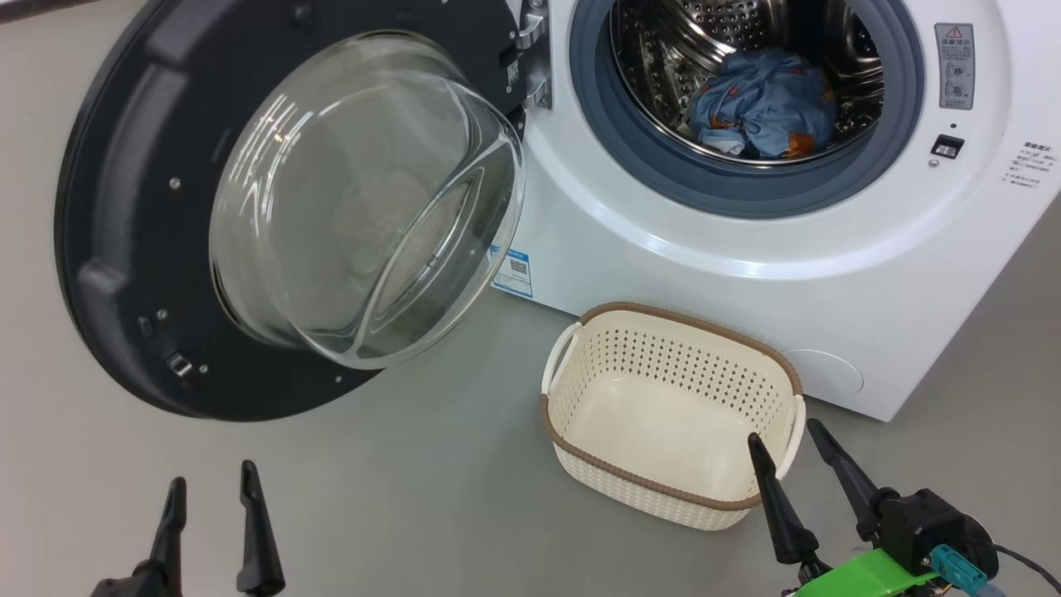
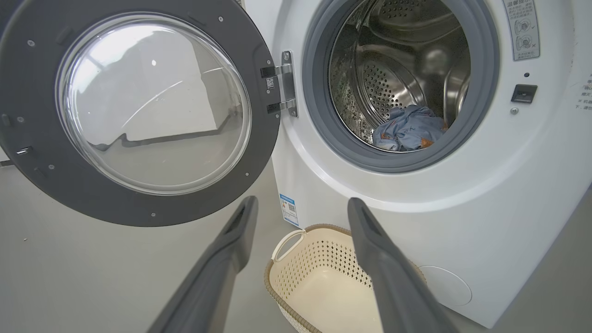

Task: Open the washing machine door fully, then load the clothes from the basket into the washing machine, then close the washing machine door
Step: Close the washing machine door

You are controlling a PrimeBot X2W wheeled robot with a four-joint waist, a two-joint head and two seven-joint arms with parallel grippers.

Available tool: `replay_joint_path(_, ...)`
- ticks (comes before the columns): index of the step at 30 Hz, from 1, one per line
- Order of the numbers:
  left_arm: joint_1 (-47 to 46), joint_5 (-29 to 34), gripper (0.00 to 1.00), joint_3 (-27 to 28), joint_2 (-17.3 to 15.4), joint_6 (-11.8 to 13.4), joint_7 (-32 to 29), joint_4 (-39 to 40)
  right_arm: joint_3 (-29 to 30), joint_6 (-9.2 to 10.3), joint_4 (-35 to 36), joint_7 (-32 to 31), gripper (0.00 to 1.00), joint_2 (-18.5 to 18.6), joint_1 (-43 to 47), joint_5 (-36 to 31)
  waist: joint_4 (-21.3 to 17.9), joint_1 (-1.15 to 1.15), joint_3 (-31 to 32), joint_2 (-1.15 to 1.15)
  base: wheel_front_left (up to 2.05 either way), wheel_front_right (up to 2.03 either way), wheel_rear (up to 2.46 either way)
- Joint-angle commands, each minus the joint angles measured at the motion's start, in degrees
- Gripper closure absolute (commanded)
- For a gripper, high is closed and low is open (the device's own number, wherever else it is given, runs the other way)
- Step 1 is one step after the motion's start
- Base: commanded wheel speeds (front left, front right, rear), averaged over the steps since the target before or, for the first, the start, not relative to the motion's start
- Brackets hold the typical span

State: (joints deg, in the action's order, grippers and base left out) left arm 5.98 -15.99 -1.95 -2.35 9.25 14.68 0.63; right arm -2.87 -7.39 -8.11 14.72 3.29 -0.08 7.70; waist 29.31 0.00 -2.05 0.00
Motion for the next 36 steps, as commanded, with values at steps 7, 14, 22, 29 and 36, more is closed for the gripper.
replay_joint_path(7, -0.5, -0.4, 0.0, 1.8, -0.5, 0.6, 0.3, 2.1, -1.8, -0.1, 0.9, 0.3, 0.0, 0.4, -1.8, 0.0, 0.0, 0.0, -0.1, 0.0, 0.0, 0.0, 0.0)
replay_joint_path(14, -0.5, -0.2, 0.0, 1.7, -0.5, 0.4, 0.3, 2.0, -1.9, -0.1, 0.6, 0.3, 0.0, 0.5, -1.8, 0.2, 0.0, 0.0, 0.0, 0.0, 0.0, 0.0, 0.0)
replay_joint_path(22, -0.8, -1.0, 1.0, 2.4, -0.5, -1.0, 0.3, 1.0, -1.8, -0.1, 0.8, 0.3, 0.0, 0.3, -1.4, 0.3, -0.3, 0.0, 0.4, 0.0, 0.0, 0.0, 0.0)
replay_joint_path(29, -0.8, -2.2, 1.0, 3.2, -0.5, -2.2, 0.3, 0.0, -1.7, -0.1, 0.7, 0.3, 0.0, 0.2, -1.2, 0.4, -0.6, 0.0, 0.6, 0.0, 0.0, 0.0, 0.0)
replay_joint_path(36, -1.3, -4.1, 1.0, 5.1, -0.5, -2.9, 0.3, 0.4, -1.7, -0.1, 0.8, 0.3, 0.0, 0.1, -1.1, 0.6, -0.8, 0.0, 0.6, 0.0, 0.0, 0.0, 0.0)
